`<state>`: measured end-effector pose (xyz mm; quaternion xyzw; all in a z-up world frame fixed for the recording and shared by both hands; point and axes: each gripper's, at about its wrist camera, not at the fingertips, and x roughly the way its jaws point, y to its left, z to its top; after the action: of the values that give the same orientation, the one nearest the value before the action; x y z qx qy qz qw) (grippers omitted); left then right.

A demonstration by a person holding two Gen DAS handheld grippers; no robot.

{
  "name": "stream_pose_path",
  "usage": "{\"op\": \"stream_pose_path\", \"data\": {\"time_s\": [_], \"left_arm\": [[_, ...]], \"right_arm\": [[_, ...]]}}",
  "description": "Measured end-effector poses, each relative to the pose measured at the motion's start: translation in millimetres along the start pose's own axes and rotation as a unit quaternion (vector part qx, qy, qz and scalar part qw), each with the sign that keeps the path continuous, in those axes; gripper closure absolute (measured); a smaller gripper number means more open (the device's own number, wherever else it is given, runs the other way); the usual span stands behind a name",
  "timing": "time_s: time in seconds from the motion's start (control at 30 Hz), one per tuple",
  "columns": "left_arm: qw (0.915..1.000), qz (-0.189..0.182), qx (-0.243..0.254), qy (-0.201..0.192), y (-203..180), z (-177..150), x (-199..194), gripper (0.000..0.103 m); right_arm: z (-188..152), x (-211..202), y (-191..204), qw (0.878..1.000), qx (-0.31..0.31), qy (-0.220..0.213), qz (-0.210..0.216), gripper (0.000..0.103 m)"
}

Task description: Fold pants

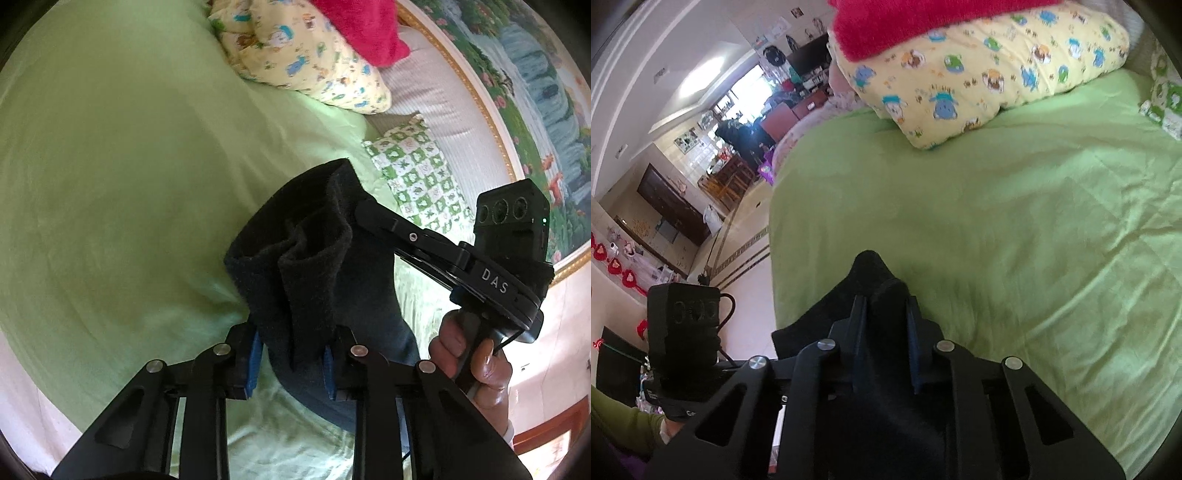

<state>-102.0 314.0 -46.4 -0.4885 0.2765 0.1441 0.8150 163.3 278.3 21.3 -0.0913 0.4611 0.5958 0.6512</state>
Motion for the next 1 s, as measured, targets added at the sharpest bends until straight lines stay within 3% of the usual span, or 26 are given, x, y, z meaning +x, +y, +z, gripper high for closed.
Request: {"op": "stream_pose_path", "data": {"time_s": [0.57,0.8,1.0], "left_arm": [[0.9966,-0.023,0.074,-0.027,-59.2,-5.9,-23.3,0.080],[0.9926,-0.040,0.111,-0.027,-91.6,-15.5,-28.5,0.080],[0.9876,-0.065,0.142,-0.015,-127.2,-29.8,-25.8,0.080]], "right_arm": [[-27.3,-73.9,5.1,0.991,0.054,-0.122,0.024,0.084],[-48.5,-108.3,-5.1,0.979,0.090,-0.179,0.044,0.084],[-76.8,-143.7,-20.9,0.961,0.132,-0.237,0.051,0.084]]}}
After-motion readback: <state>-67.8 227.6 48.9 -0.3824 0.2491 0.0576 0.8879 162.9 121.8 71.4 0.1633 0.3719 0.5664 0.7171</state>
